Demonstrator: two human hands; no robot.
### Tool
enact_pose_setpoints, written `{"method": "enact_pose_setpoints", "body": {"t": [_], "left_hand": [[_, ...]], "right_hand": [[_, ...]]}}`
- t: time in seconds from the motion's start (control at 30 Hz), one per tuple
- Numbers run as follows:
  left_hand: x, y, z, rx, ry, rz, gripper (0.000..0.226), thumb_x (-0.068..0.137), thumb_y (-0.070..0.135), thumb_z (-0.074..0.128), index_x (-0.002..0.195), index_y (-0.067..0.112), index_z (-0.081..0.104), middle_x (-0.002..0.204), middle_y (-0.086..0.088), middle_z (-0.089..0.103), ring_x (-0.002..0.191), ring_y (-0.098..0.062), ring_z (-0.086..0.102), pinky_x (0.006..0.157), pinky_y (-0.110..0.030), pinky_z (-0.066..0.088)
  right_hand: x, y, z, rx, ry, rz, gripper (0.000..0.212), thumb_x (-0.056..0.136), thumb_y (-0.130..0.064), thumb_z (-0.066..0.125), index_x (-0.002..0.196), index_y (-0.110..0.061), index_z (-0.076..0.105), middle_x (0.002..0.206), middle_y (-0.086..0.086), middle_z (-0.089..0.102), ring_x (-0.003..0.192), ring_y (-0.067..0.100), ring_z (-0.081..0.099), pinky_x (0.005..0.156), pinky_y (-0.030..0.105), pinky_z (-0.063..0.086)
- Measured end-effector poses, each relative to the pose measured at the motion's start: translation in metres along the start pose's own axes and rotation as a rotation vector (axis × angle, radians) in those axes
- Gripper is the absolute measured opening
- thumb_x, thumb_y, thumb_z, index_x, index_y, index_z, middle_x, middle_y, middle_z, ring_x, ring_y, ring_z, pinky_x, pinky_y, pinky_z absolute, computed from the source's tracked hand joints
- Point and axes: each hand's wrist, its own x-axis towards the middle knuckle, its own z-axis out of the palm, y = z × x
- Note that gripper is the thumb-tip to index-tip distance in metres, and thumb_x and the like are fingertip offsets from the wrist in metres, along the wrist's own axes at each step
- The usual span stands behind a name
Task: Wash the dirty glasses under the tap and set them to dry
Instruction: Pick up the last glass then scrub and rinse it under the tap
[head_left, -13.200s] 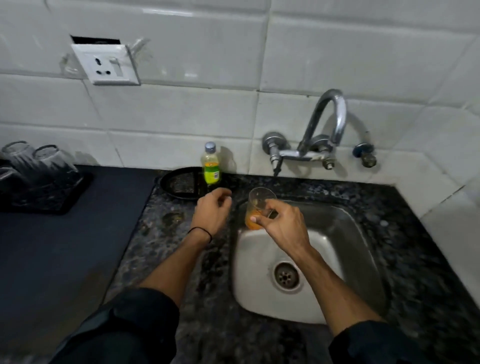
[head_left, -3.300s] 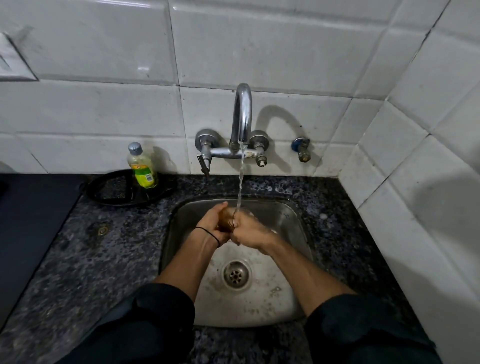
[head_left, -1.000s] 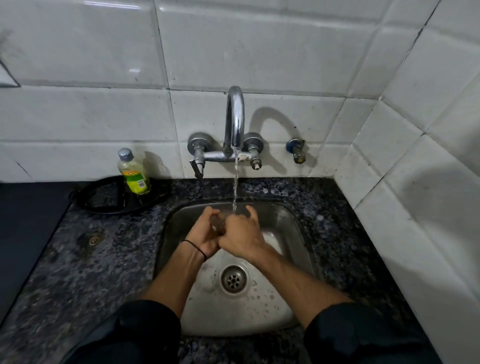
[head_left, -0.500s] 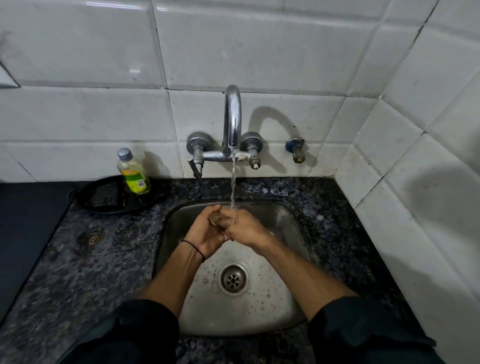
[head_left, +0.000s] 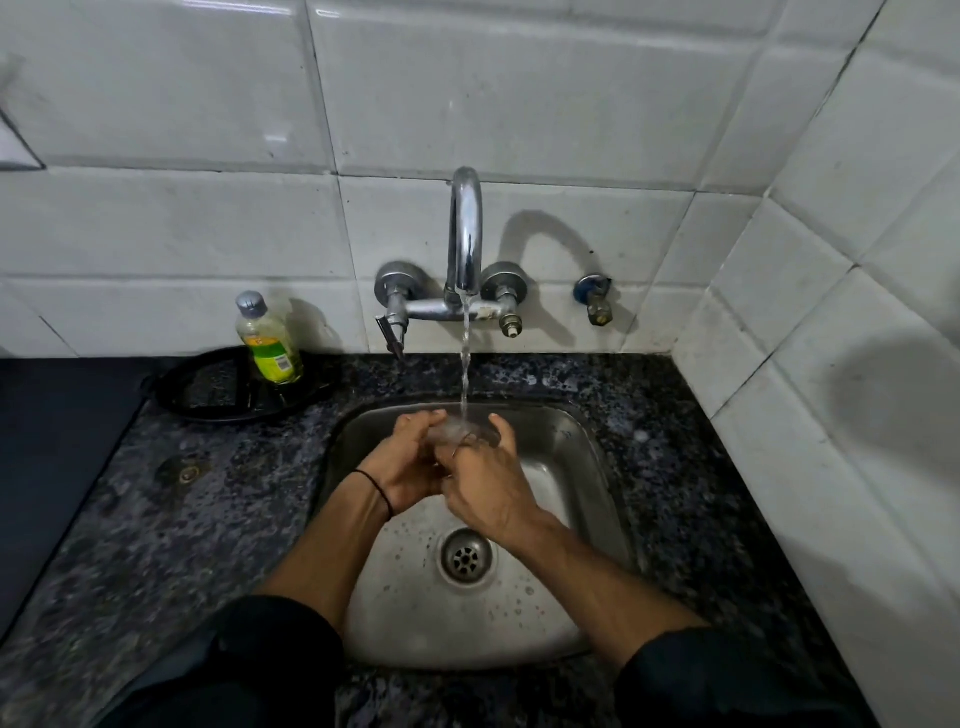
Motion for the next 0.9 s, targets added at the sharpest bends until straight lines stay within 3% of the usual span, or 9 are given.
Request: {"method": "enact_pose_setpoints", "body": {"t": [0.13, 0.2, 0.3, 0.37, 0.47, 0.53, 0.63, 0.77, 0.9], "left_hand": [[-0.004, -0.001, -0.002, -0.012, 0.118, -0.011, 0.038, 0.091, 0.033, 0.068, 0.12, 0.015, 0.051, 0.11, -0.016, 0.068, 0.089, -0.028, 0.068, 0.061, -0.038, 0.06], [-0.003, -0.009, -0.001, -0.069, 0.064, 0.062, 0.03, 0.091, 0.026, 0.065, 0.113, 0.007, 0.059, 0.101, -0.015, 0.07, 0.09, -0.026, 0.067, 0.064, -0.039, 0.061], [-0.003, -0.017, -0.002, -0.174, 0.074, 0.143, 0.027, 0.094, 0.022, 0.061, 0.107, 0.0, 0.064, 0.103, -0.02, 0.067, 0.085, -0.025, 0.069, 0.067, -0.037, 0.061], [-0.003, -0.019, -0.006, -0.234, 0.112, 0.165, 0.029, 0.097, 0.023, 0.058, 0.112, -0.002, 0.062, 0.106, -0.022, 0.067, 0.081, -0.024, 0.073, 0.066, -0.037, 0.062], [-0.004, -0.017, -0.012, -0.236, 0.146, 0.141, 0.026, 0.099, 0.023, 0.054, 0.094, -0.001, 0.065, 0.084, -0.017, 0.072, 0.068, -0.022, 0.073, 0.057, -0.032, 0.06], [-0.005, -0.017, -0.015, -0.232, 0.17, 0.102, 0.027, 0.099, 0.025, 0.054, 0.096, 0.001, 0.064, 0.084, -0.017, 0.072, 0.072, -0.025, 0.072, 0.056, -0.032, 0.06], [-0.004, -0.02, -0.011, -0.187, 0.155, 0.085, 0.037, 0.096, 0.03, 0.055, 0.117, 0.0, 0.06, 0.106, -0.021, 0.067, 0.086, -0.027, 0.067, 0.064, -0.034, 0.06], [-0.003, -0.022, 0.007, -0.149, 0.166, 0.121, 0.027, 0.1, 0.03, 0.046, 0.111, 0.008, 0.056, 0.09, -0.016, 0.064, 0.073, -0.023, 0.065, 0.055, -0.034, 0.055], [-0.001, -0.011, 0.013, -0.12, 0.123, 0.118, 0.017, 0.097, 0.025, 0.052, 0.102, 0.01, 0.058, 0.09, -0.014, 0.062, 0.076, -0.023, 0.064, 0.059, -0.033, 0.058]], "right_hand": [[-0.002, 0.014, 0.0, -0.256, -0.105, -0.124, 0.062, 0.085, -0.001, 0.051, 0.144, -0.019, 0.05, 0.139, 0.001, 0.059, 0.14, 0.015, 0.043, 0.122, 0.049, -0.013], [0.003, 0.011, 0.006, -0.003, -0.067, -0.008, 0.058, 0.084, -0.006, 0.054, 0.138, -0.026, 0.054, 0.131, 0.001, 0.063, 0.131, 0.021, 0.051, 0.124, 0.045, 0.013], [0.014, 0.002, 0.004, 0.757, -0.056, 0.233, 0.035, 0.074, -0.011, 0.06, 0.107, -0.017, 0.07, 0.1, 0.002, 0.072, 0.096, 0.019, 0.068, 0.083, 0.035, 0.053], [0.017, -0.001, 0.004, 0.935, -0.047, 0.306, 0.026, 0.074, -0.017, 0.06, 0.096, -0.013, 0.074, 0.089, 0.0, 0.074, 0.083, 0.016, 0.068, 0.075, 0.035, 0.054], [0.008, -0.005, 0.005, 0.555, 0.064, 0.317, 0.019, 0.087, -0.028, 0.062, 0.097, -0.02, 0.076, 0.09, -0.003, 0.076, 0.085, 0.017, 0.071, 0.081, 0.038, 0.058], [0.004, -0.005, 0.011, 0.471, 0.188, 0.243, 0.023, 0.086, -0.01, 0.056, 0.093, -0.014, 0.078, 0.091, 0.001, 0.075, 0.084, 0.019, 0.069, 0.078, 0.037, 0.058], [0.005, -0.009, 0.016, 0.825, 0.164, 0.323, 0.03, 0.088, 0.001, 0.051, 0.101, -0.007, 0.076, 0.106, 0.008, 0.074, 0.098, 0.021, 0.069, 0.089, 0.038, 0.057], [0.009, -0.015, 0.018, 1.595, 0.047, 0.575, 0.031, 0.091, 0.003, 0.05, 0.107, -0.006, 0.075, 0.101, 0.008, 0.076, 0.098, 0.018, 0.07, 0.095, 0.031, 0.053], [0.009, -0.015, 0.028, 1.405, 0.109, 0.454, 0.036, 0.099, -0.01, 0.043, 0.125, -0.017, 0.066, 0.112, 0.001, 0.072, 0.116, 0.02, 0.064, 0.1, 0.03, 0.05]]}}
